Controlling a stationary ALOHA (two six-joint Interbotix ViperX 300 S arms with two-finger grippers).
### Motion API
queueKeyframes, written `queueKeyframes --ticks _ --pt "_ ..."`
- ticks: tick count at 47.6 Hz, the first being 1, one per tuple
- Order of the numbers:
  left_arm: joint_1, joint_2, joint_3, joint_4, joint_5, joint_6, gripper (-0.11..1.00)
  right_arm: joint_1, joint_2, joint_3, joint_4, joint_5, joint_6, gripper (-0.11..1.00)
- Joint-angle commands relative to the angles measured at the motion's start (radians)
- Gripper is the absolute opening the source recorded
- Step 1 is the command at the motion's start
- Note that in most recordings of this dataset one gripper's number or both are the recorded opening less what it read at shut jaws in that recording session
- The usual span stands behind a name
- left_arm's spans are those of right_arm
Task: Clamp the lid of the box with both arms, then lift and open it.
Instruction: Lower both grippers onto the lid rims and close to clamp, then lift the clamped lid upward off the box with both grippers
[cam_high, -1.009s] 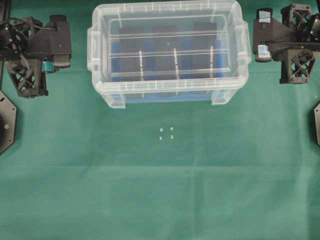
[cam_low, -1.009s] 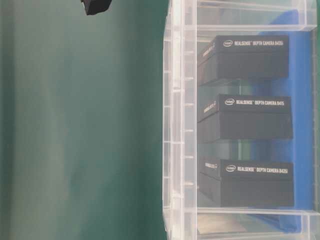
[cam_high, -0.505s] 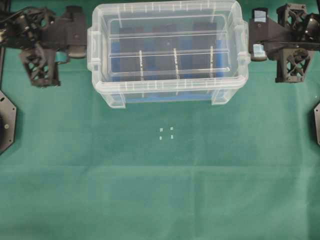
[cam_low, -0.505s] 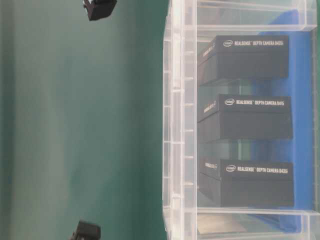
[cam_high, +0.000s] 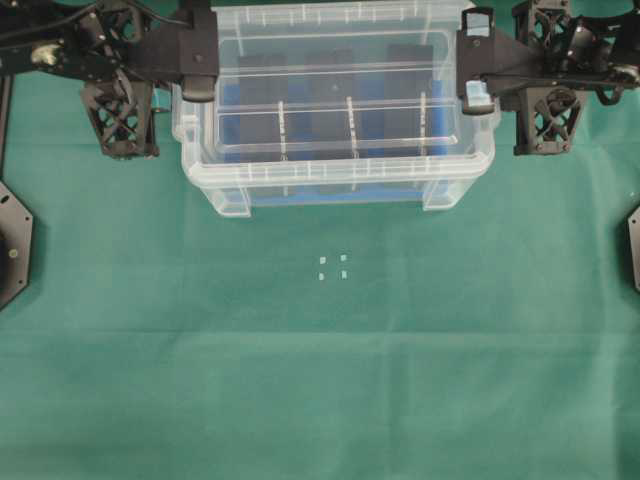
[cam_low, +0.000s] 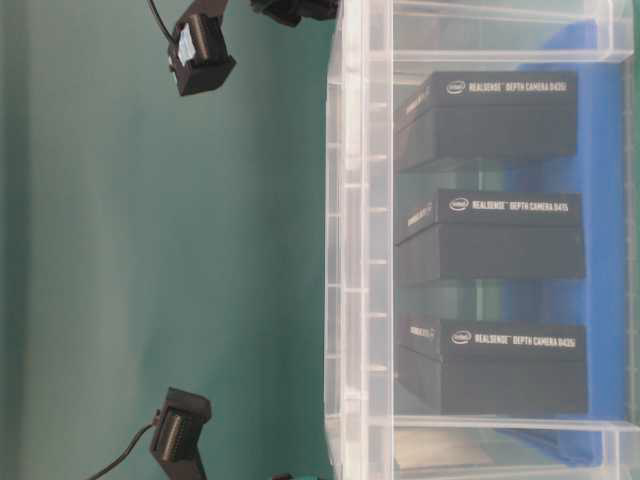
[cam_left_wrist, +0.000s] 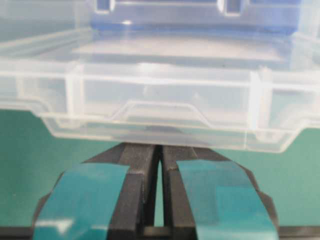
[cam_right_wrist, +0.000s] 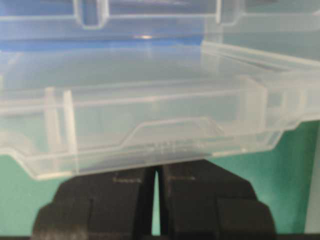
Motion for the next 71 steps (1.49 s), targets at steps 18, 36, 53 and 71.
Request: queueKeyframes --ticks 18,36,53,71 --pt "-0.02 0.014 -0.025 -0.006 -0.041 -0.006 0.0 0.025 0.0 -0.038 0.005 -0.006 0.006 0.0" --pt "-0.025 0.018 -0.035 -0.006 -0.041 -0.006 0.0 0.025 0.0 -0.041 0.005 -0.006 0.006 0.0" --pt "-0.038 0.032 -0.06 -0.008 -0.041 -0.006 0.0 0.026 -0.012 -0.048 0.005 -0.006 0.009 0.0" --pt "-0.046 0.014 -0.072 -0.006 -0.032 -0.008 0.0 0.029 -0.015 -0.081 0.005 0.009 0.011 0.0"
